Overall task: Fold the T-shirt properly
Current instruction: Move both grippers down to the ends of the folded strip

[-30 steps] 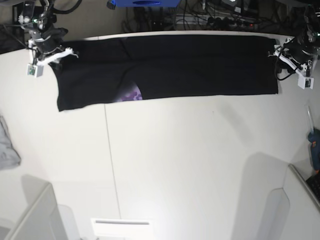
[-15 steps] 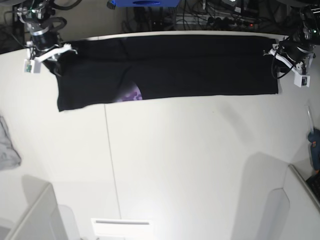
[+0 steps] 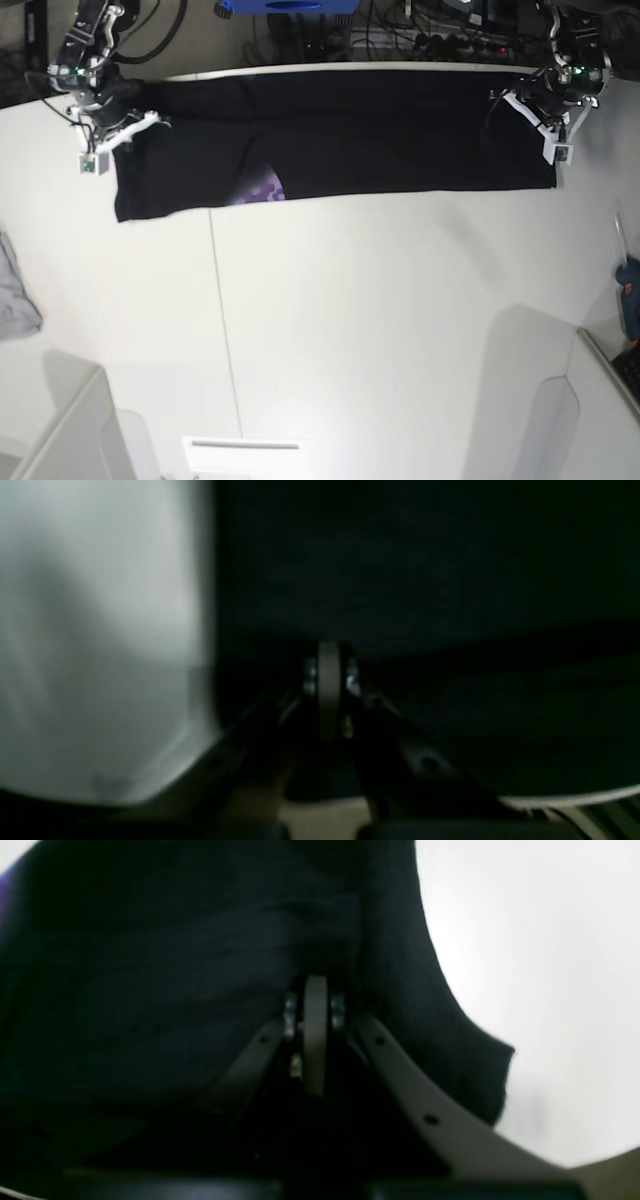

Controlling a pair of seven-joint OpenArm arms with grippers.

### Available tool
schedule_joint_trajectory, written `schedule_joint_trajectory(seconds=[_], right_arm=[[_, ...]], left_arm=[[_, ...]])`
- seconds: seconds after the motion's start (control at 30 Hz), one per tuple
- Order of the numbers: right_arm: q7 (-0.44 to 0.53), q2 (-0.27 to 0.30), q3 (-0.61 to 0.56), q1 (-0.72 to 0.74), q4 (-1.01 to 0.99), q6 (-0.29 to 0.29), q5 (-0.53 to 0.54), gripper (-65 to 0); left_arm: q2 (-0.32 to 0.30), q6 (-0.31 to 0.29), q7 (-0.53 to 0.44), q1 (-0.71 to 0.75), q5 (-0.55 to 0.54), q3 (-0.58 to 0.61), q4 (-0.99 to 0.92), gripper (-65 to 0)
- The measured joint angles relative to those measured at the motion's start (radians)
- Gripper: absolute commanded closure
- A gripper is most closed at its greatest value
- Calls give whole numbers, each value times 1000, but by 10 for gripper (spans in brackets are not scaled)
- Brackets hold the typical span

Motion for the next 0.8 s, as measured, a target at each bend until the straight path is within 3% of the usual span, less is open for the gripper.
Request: schedule_joint_trajectory(seconds=[0.27,0.57,0.8], right_arm=[[33,15,49,107,-126,18,9,0],[31,19,80,284,-230,18,-180,0],[8,16,80,327,-237,15,-226,0]], left_arm=[[-16,2,-52,-122,43,53,-108,0],[18,0,-8,-248,51,64,-135,0],[20,-3,4,-269,48,64,-137,0]])
